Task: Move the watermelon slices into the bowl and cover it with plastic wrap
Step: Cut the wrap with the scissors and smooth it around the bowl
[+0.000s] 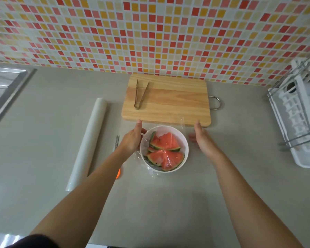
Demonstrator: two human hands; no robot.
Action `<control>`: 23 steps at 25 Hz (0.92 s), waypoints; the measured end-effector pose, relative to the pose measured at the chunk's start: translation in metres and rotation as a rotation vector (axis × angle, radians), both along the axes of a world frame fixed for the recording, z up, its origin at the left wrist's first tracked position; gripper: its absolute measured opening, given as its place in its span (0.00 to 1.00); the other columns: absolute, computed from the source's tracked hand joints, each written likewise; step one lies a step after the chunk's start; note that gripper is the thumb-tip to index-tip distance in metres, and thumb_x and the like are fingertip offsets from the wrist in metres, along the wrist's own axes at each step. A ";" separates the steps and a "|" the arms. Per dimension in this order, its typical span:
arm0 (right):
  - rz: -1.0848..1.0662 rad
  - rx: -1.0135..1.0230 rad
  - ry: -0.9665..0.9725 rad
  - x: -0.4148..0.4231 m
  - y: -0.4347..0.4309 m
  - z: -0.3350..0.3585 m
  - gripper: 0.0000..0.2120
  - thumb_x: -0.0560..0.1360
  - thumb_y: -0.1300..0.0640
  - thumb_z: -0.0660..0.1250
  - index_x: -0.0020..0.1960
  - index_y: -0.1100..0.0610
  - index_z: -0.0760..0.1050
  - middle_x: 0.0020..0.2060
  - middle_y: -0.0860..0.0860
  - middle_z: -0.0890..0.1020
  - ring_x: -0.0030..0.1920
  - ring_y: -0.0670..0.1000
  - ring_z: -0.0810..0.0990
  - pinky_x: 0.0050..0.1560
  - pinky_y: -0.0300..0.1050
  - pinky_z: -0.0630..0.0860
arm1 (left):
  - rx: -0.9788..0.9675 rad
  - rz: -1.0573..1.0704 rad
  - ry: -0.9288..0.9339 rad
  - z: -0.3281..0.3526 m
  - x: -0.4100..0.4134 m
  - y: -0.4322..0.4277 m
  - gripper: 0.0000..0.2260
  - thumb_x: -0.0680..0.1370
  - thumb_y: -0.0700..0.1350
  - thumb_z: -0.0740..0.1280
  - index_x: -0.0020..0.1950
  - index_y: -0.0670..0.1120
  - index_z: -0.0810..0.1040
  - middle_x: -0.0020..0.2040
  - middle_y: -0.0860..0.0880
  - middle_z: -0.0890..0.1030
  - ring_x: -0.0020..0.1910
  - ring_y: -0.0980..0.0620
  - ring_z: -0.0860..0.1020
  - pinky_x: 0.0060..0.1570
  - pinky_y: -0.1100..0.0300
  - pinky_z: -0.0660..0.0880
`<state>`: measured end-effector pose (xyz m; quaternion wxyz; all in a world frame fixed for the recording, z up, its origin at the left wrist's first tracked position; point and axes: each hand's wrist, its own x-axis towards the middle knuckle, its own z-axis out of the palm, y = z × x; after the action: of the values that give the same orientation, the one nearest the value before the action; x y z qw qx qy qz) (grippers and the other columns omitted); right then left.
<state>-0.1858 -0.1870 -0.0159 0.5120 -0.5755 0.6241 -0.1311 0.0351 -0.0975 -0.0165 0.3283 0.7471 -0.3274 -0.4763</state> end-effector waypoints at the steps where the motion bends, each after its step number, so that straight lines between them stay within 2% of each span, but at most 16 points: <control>1: 0.082 0.085 -0.051 0.009 -0.011 0.003 0.44 0.66 0.23 0.42 0.57 0.56 0.76 0.50 0.54 0.82 0.50 0.52 0.79 0.56 0.49 0.71 | 0.006 -0.016 -0.044 -0.001 -0.002 0.000 0.31 0.79 0.64 0.42 0.46 0.49 0.81 0.46 0.47 0.82 0.47 0.48 0.79 0.45 0.55 0.74; 2: 0.123 0.178 -0.105 0.016 -0.019 0.000 0.42 0.63 0.21 0.45 0.53 0.52 0.77 0.47 0.50 0.81 0.50 0.48 0.78 0.60 0.49 0.69 | 0.011 -0.025 -0.080 -0.002 -0.004 0.000 0.31 0.79 0.65 0.42 0.46 0.49 0.80 0.45 0.48 0.82 0.46 0.50 0.78 0.42 0.57 0.71; 4: 0.133 0.314 -0.160 0.024 -0.026 -0.006 0.34 0.66 0.24 0.52 0.51 0.50 0.77 0.43 0.45 0.78 0.47 0.46 0.76 0.59 0.48 0.68 | 0.019 -0.006 -0.135 -0.004 -0.004 0.002 0.30 0.79 0.65 0.43 0.44 0.50 0.79 0.43 0.51 0.80 0.45 0.52 0.77 0.40 0.60 0.69; 7: 0.090 0.356 -0.214 0.025 -0.025 -0.011 0.22 0.74 0.37 0.60 0.47 0.55 0.80 0.33 0.48 0.82 0.35 0.47 0.79 0.42 0.42 0.74 | 0.007 0.008 -0.251 -0.003 0.009 0.003 0.26 0.78 0.66 0.49 0.39 0.52 0.80 0.38 0.53 0.78 0.39 0.52 0.76 0.45 0.55 0.70; 10: -0.062 0.292 -0.357 0.024 -0.022 -0.012 0.14 0.78 0.50 0.61 0.39 0.56 0.75 0.28 0.49 0.78 0.28 0.45 0.75 0.31 0.37 0.71 | -0.062 -0.032 -0.291 -0.005 0.020 0.008 0.23 0.77 0.62 0.59 0.33 0.47 0.79 0.27 0.57 0.74 0.29 0.59 0.71 0.35 0.58 0.68; 12: -0.160 0.296 -0.479 0.025 -0.020 -0.012 0.14 0.79 0.54 0.58 0.37 0.56 0.72 0.31 0.50 0.76 0.31 0.47 0.73 0.34 0.40 0.70 | -0.146 -0.042 -0.251 -0.008 0.023 0.014 0.20 0.78 0.55 0.64 0.33 0.42 0.75 0.25 0.56 0.69 0.26 0.58 0.66 0.31 0.59 0.63; 14: -0.205 0.318 -0.537 0.027 -0.019 -0.012 0.14 0.79 0.55 0.57 0.37 0.56 0.73 0.30 0.50 0.77 0.33 0.49 0.73 0.37 0.42 0.69 | -0.223 0.000 -0.192 -0.011 0.022 0.019 0.18 0.79 0.51 0.64 0.33 0.41 0.73 0.30 0.49 0.69 0.29 0.54 0.66 0.33 0.58 0.64; 16: -0.156 0.347 -0.494 0.030 -0.021 -0.010 0.16 0.79 0.50 0.55 0.40 0.57 0.76 0.26 0.48 0.78 0.32 0.49 0.74 0.35 0.42 0.70 | -0.251 0.047 -0.163 -0.012 0.019 0.023 0.18 0.79 0.50 0.63 0.35 0.39 0.75 0.33 0.46 0.73 0.32 0.53 0.70 0.36 0.57 0.67; 18: -0.025 0.362 -0.374 0.032 -0.026 -0.005 0.22 0.76 0.41 0.56 0.42 0.55 0.79 0.25 0.47 0.79 0.31 0.49 0.77 0.35 0.42 0.72 | -0.236 0.099 -0.078 -0.010 0.016 0.021 0.17 0.80 0.50 0.63 0.40 0.38 0.79 0.35 0.50 0.81 0.36 0.53 0.77 0.43 0.56 0.72; 19: 0.057 0.335 -0.291 0.032 -0.030 -0.002 0.23 0.74 0.37 0.58 0.40 0.54 0.81 0.26 0.47 0.80 0.31 0.49 0.78 0.36 0.43 0.73 | -0.222 0.117 -0.044 -0.009 0.014 0.018 0.17 0.80 0.49 0.63 0.41 0.36 0.79 0.34 0.53 0.82 0.35 0.55 0.79 0.44 0.57 0.74; 21: 0.157 0.247 -0.159 0.033 -0.032 0.000 0.22 0.72 0.37 0.62 0.37 0.54 0.83 0.27 0.47 0.82 0.31 0.49 0.79 0.37 0.42 0.73 | -0.198 0.109 -0.065 -0.007 0.013 0.015 0.16 0.80 0.48 0.63 0.42 0.35 0.77 0.31 0.57 0.82 0.27 0.59 0.77 0.35 0.60 0.74; 23: 0.113 0.206 -0.153 0.036 -0.030 -0.004 0.19 0.74 0.42 0.63 0.33 0.52 0.83 0.27 0.47 0.82 0.30 0.48 0.79 0.36 0.42 0.72 | -0.187 0.059 -0.154 -0.007 0.013 0.014 0.16 0.80 0.50 0.62 0.39 0.40 0.75 0.33 0.57 0.82 0.23 0.58 0.73 0.30 0.61 0.71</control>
<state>-0.1501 -0.2171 -0.0196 0.6211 -0.5424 0.5600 -0.0809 0.0480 -0.0832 -0.0232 0.3841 0.7571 -0.3723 -0.3750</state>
